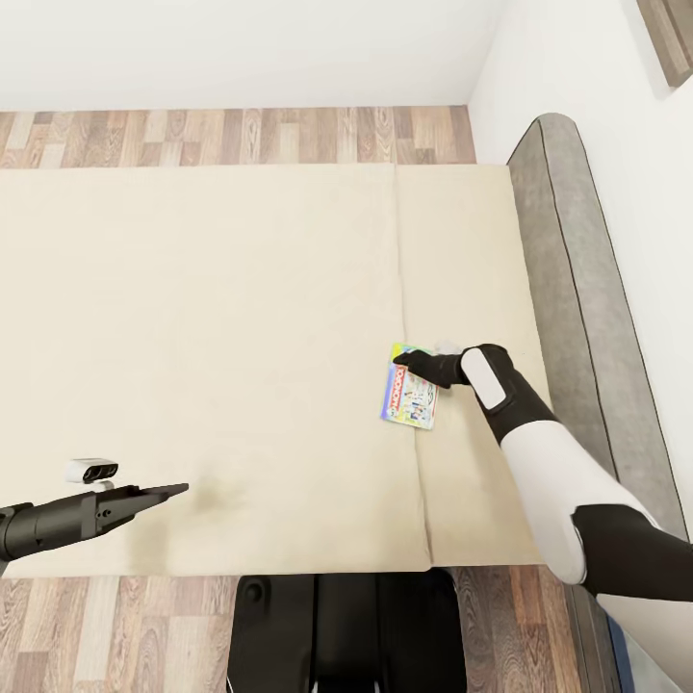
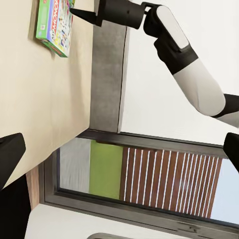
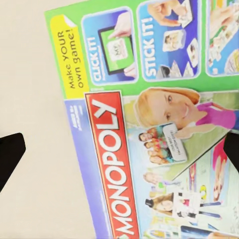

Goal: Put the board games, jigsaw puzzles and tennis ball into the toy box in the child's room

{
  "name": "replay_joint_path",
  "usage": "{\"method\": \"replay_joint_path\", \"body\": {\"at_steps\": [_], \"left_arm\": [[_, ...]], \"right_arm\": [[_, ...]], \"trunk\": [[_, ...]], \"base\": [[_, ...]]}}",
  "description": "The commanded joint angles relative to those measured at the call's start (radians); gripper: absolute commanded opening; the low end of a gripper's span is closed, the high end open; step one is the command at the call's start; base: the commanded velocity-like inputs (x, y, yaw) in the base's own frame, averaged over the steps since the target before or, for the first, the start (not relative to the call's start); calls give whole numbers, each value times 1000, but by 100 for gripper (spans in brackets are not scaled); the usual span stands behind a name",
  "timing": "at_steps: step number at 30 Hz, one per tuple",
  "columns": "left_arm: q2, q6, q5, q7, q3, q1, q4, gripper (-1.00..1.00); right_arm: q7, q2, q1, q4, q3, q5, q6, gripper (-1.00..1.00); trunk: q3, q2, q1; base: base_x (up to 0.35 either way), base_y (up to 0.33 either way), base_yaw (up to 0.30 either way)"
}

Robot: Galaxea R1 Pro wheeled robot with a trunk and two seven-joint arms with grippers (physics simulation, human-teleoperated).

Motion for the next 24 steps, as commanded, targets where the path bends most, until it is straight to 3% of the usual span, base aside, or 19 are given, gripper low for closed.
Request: {"method": "replay_joint_path", "body": {"at_steps": [1, 24], "left_arm": [[0, 10, 0, -4, 0, 0, 0, 100], [0, 11, 0, -4, 0, 0, 0, 100]], "right_arm": [[-6, 1, 0, -1, 6, -7, 3, 100], [-11, 2, -24, -7, 17, -6, 4, 100]], "trunk": [[-1, -2, 1], [-1, -2, 1]], "base": [[0, 0, 0], [0, 0, 0]]}}
